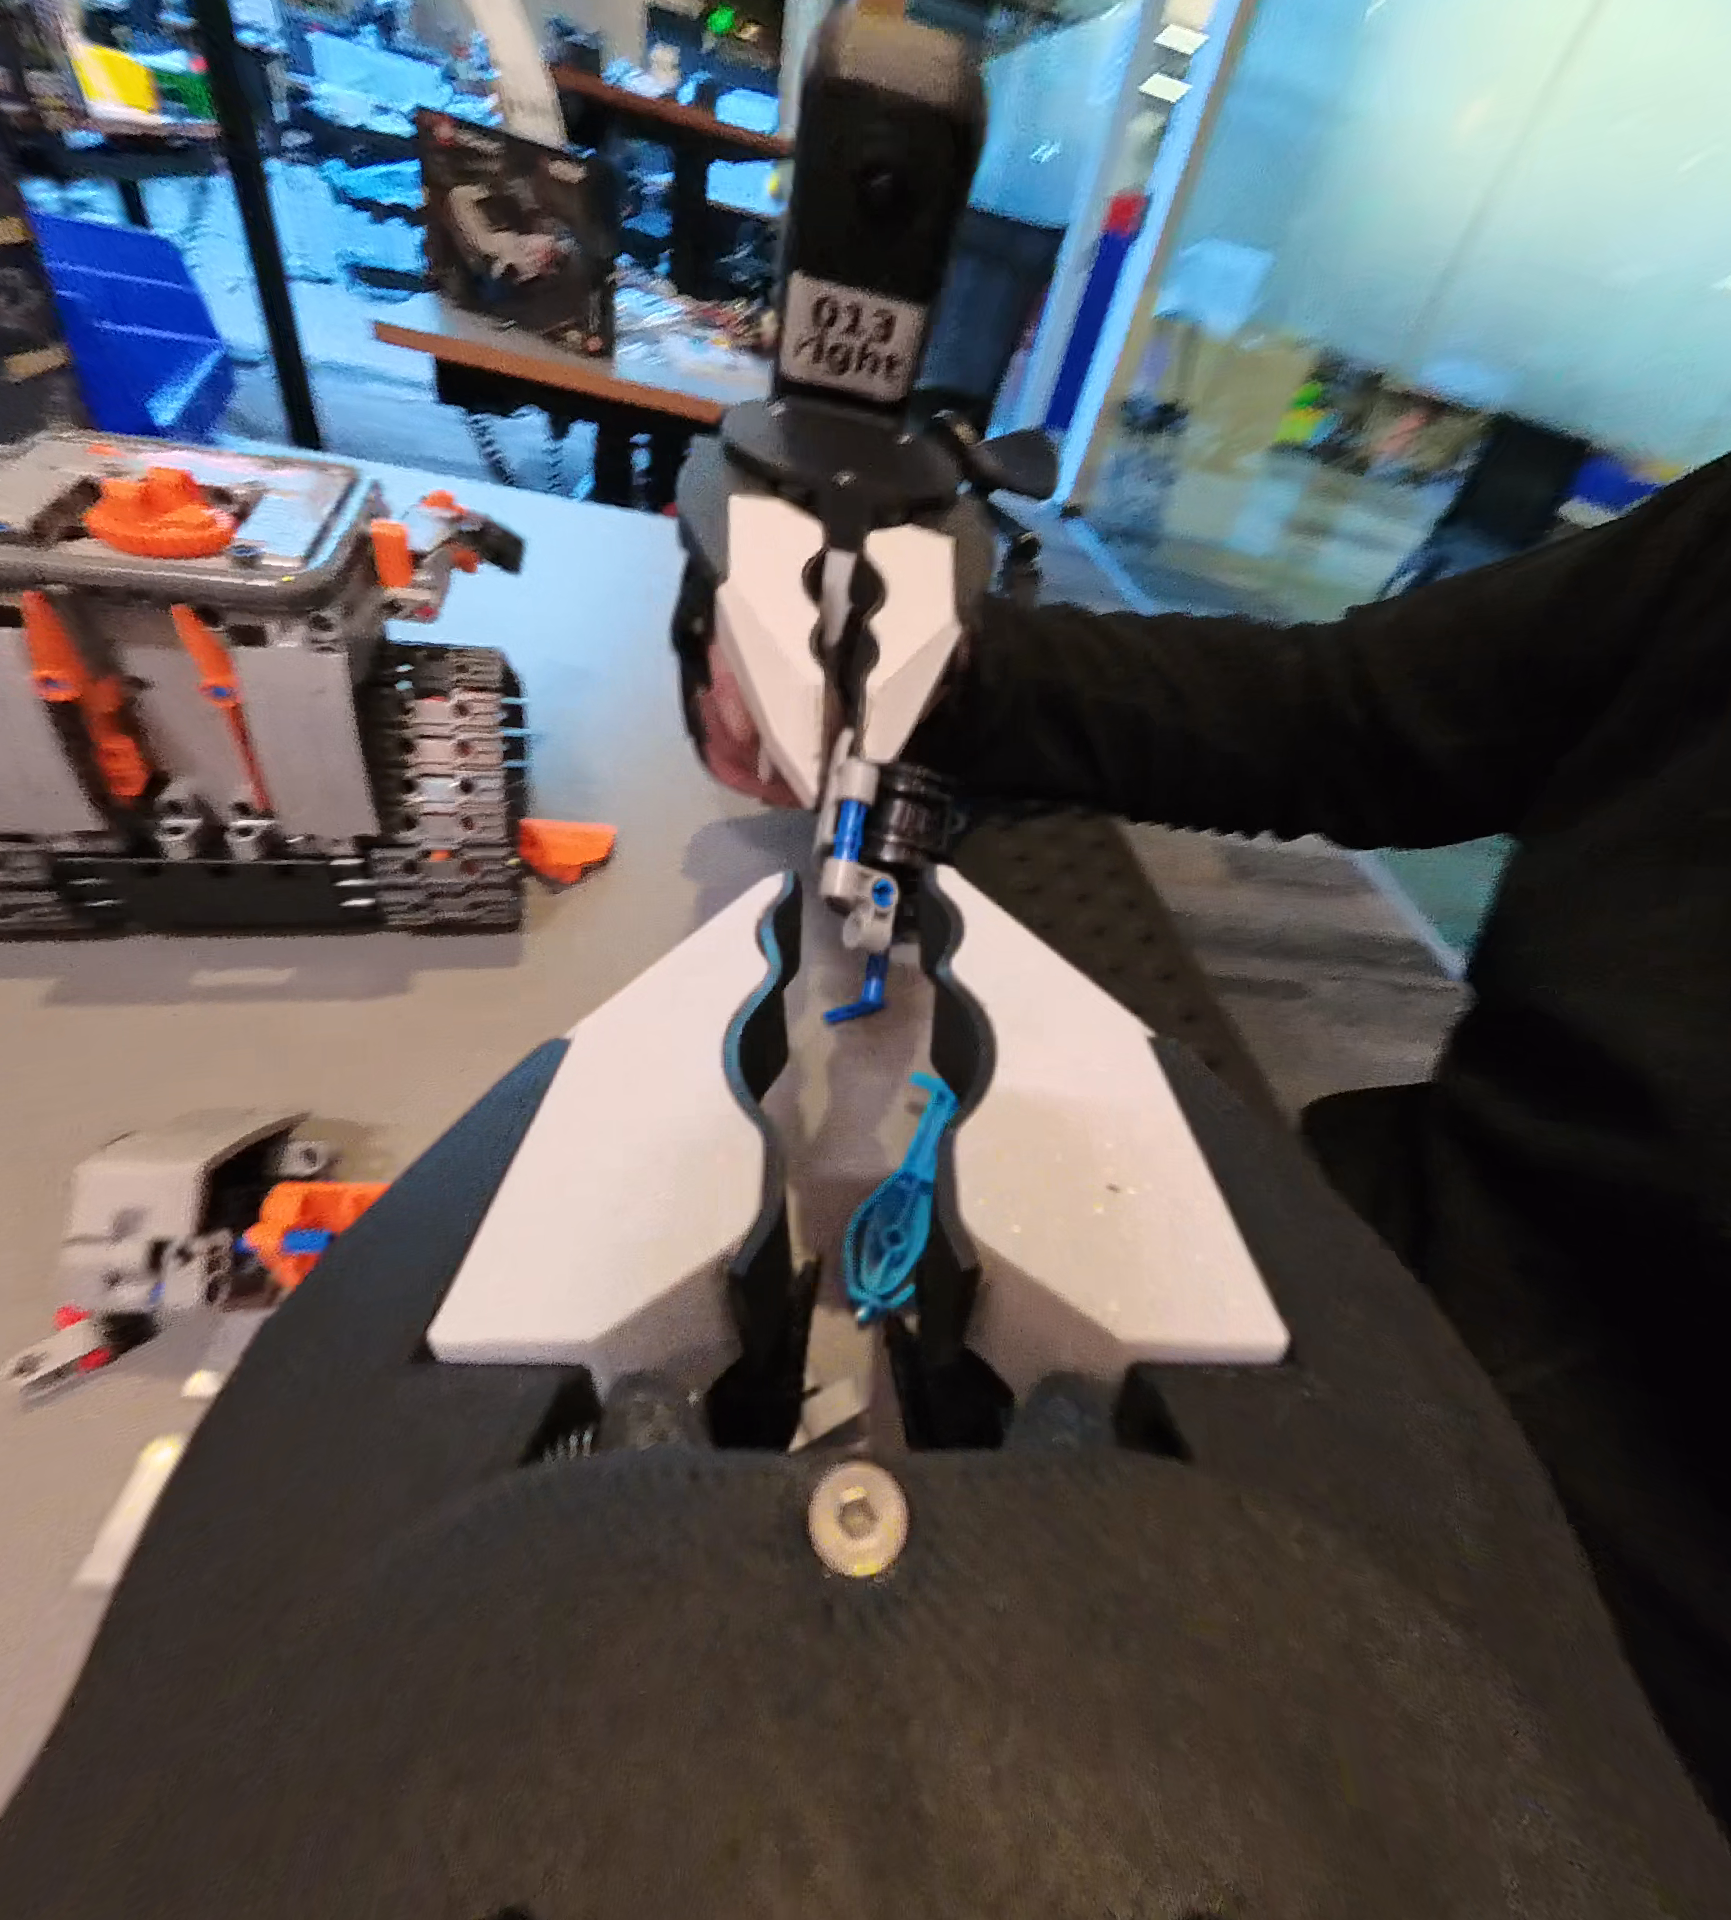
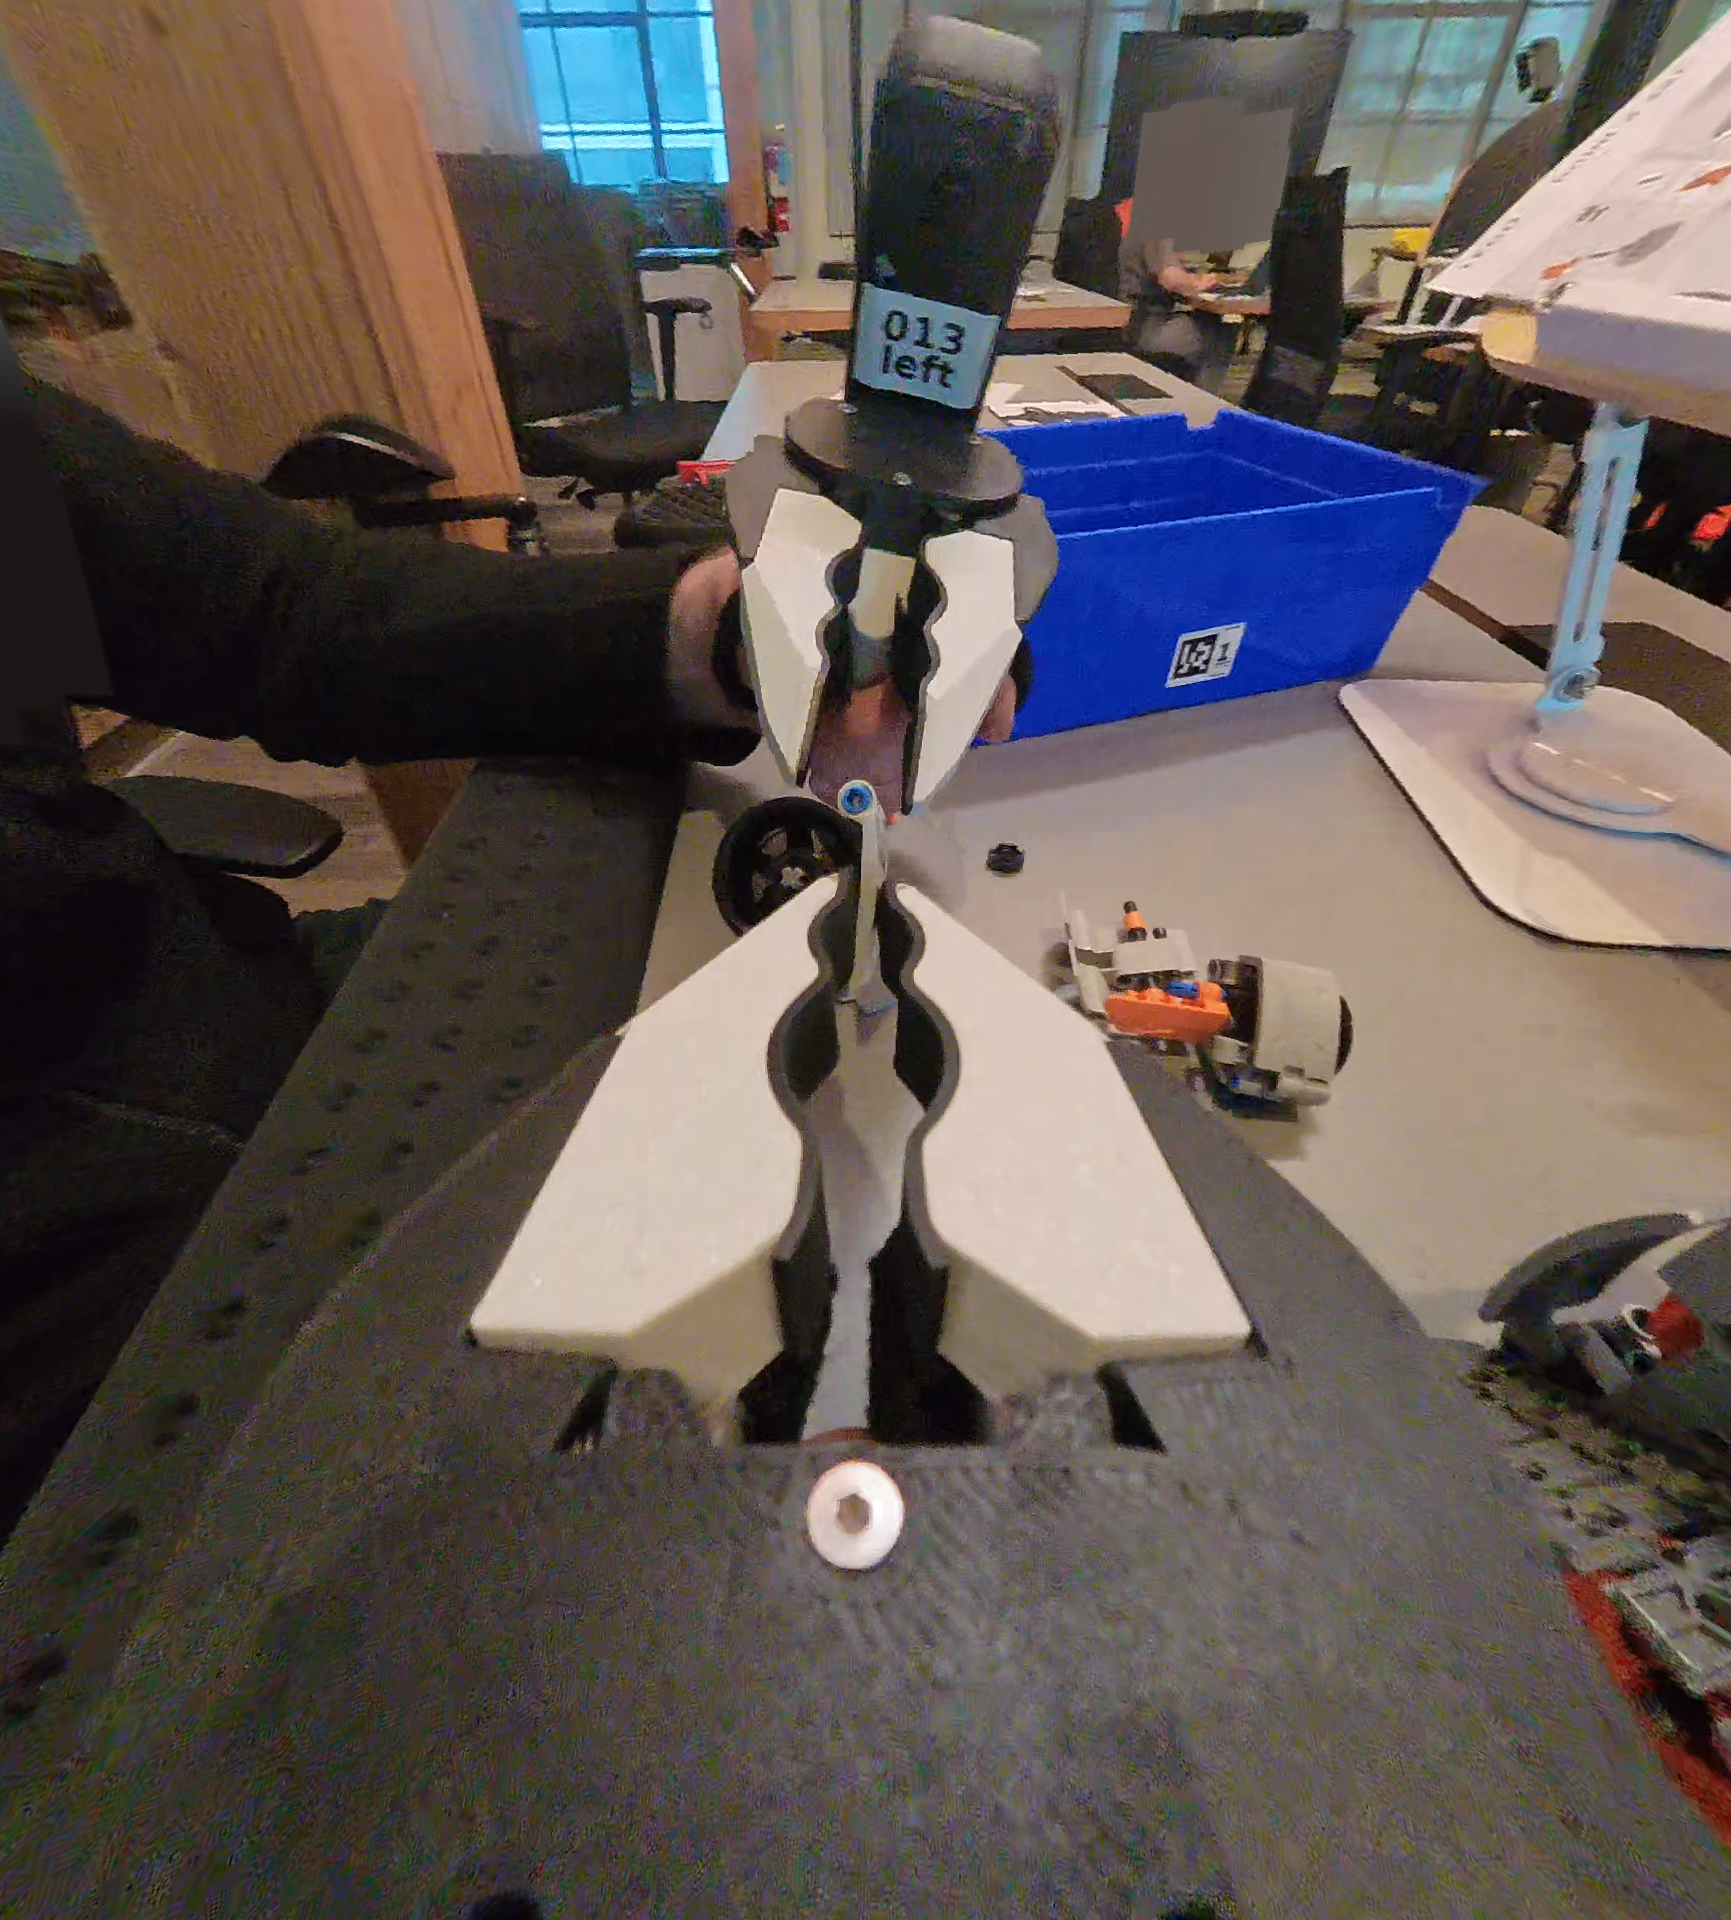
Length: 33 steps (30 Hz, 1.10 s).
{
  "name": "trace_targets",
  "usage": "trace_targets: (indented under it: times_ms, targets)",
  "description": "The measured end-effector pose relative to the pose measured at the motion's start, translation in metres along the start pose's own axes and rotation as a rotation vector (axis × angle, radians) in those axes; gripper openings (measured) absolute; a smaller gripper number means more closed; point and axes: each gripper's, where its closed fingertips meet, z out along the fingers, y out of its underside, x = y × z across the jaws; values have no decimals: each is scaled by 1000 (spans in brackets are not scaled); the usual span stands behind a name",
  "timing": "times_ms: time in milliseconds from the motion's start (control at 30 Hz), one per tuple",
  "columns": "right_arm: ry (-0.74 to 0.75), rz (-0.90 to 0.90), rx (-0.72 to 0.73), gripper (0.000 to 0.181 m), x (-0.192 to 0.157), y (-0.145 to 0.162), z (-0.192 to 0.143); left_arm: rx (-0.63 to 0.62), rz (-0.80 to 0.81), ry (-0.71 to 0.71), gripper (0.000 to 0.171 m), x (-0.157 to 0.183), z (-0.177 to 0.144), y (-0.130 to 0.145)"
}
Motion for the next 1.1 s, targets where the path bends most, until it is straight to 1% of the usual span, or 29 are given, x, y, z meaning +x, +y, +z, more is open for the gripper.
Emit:
trace_targets:
  times_ms: [67,100,167,233,300,333,500,633,700,733,767,800,833,867,900,1033,1100]
  targets:
    - [-50,-15,2,1,-9,0,3,10,-17,64,17,9,2,-1]
    - [-67,-26,6,1,-12,0,5,2,-29,96,13,13,5,2]
    - [-80,-46,15,1,-16,-2,5,-44,-64,151,8,20,12,12]
    - [-81,-53,20,2,-17,-2,4,-50,-53,154,8,22,14,14]
    - [-79,-48,25,2,-16,-3,3,-26,-55,150,6,22,14,10]
    - [-70,-54,12,2,-14,-1,4,-33,-49,138,5,20,15,12]
    - [23,-95,-128,5,0,18,3,-147,17,0,4,3,15,27]
    - [72,-177,-143,15,-5,12,1,-276,99,-131,4,-10,13,39]
    - [84,-228,-215,19,-8,22,10,-305,124,-149,4,-10,15,41]
    - [103,-248,-253,21,-6,27,13,-348,162,-179,4,-12,16,45]
    - [124,-255,-298,20,-2,35,16,-397,206,-204,4,-15,17,51]
    - [131,-261,-337,16,1,42,17,-421,220,-192,4,-12,20,55]
    - [127,-269,-352,14,0,45,18,-428,228,-197,4,-11,22,56]
    - [116,-272,-354,7,-2,46,19,-441,242,-211,4,-13,22,57]
    - [113,-280,-364,5,-3,48,19,-450,247,-209,4,-13,23,58]
    - [135,-322,-431,3,0,59,20,-463,278,-236,4,-17,23,60]
    - [127,-305,-440,2,0,64,22,-485,301,-249,4,-19,24,65]
